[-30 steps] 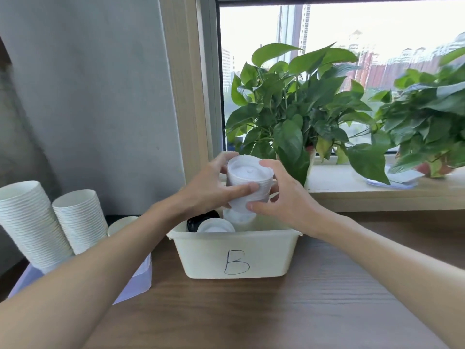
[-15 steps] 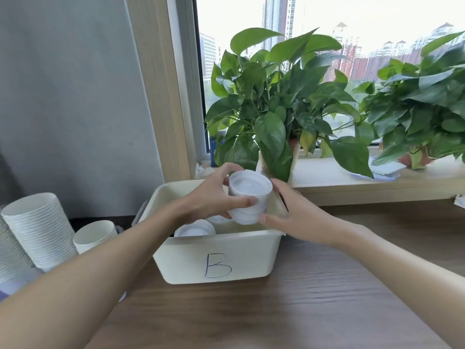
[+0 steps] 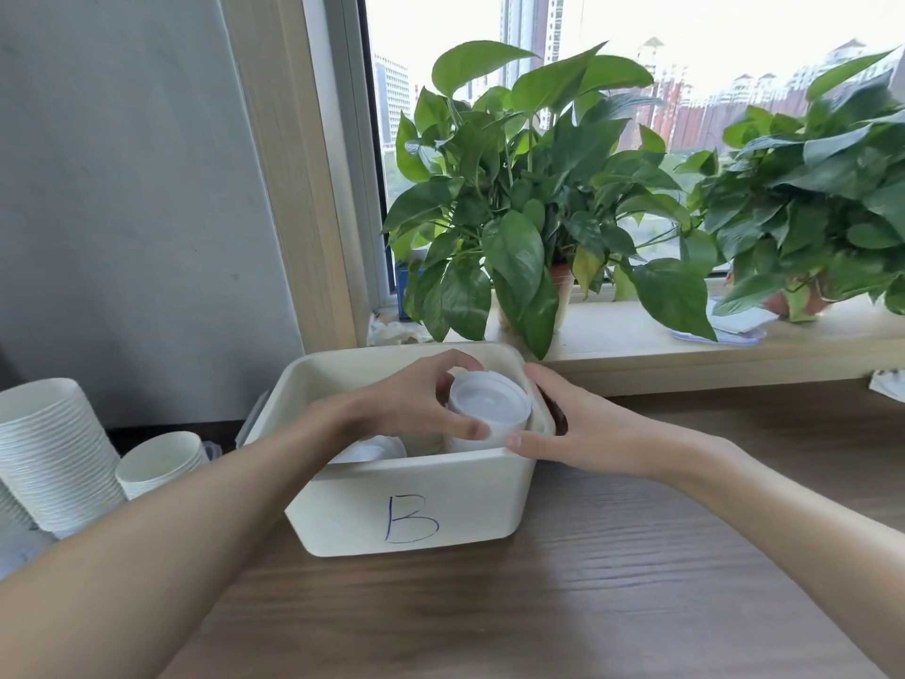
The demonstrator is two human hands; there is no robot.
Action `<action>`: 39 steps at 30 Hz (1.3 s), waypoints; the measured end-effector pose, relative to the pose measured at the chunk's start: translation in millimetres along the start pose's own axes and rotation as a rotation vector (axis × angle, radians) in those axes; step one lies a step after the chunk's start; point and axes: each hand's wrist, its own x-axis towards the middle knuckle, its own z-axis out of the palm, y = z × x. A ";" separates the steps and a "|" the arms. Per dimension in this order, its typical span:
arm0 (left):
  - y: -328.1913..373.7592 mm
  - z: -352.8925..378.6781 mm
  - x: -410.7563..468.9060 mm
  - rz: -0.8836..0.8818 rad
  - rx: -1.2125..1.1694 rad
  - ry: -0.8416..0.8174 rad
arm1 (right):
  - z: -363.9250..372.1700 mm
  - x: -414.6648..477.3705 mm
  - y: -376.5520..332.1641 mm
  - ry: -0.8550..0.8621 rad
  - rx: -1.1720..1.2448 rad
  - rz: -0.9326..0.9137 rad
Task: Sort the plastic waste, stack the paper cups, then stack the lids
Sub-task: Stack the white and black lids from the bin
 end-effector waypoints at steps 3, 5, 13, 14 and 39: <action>-5.9 -2.1 4.8 -0.016 0.058 -0.068 | -1.2 1.8 0.8 -0.003 -0.015 -0.006; -8.9 -3.4 7.7 -0.033 0.110 -0.132 | -1.9 1.5 0.0 -0.007 -0.015 -0.011; -18.6 -3.4 19.3 -0.013 0.294 -0.204 | -3.7 1.2 -1.1 -0.009 -0.013 -0.015; -20.7 -3.0 19.9 -0.013 0.313 -0.206 | -3.7 1.3 -1.2 -0.009 -0.009 -0.018; -30.7 -7.5 20.4 0.000 0.364 -0.210 | -2.9 2.8 2.9 -0.004 -0.015 -0.023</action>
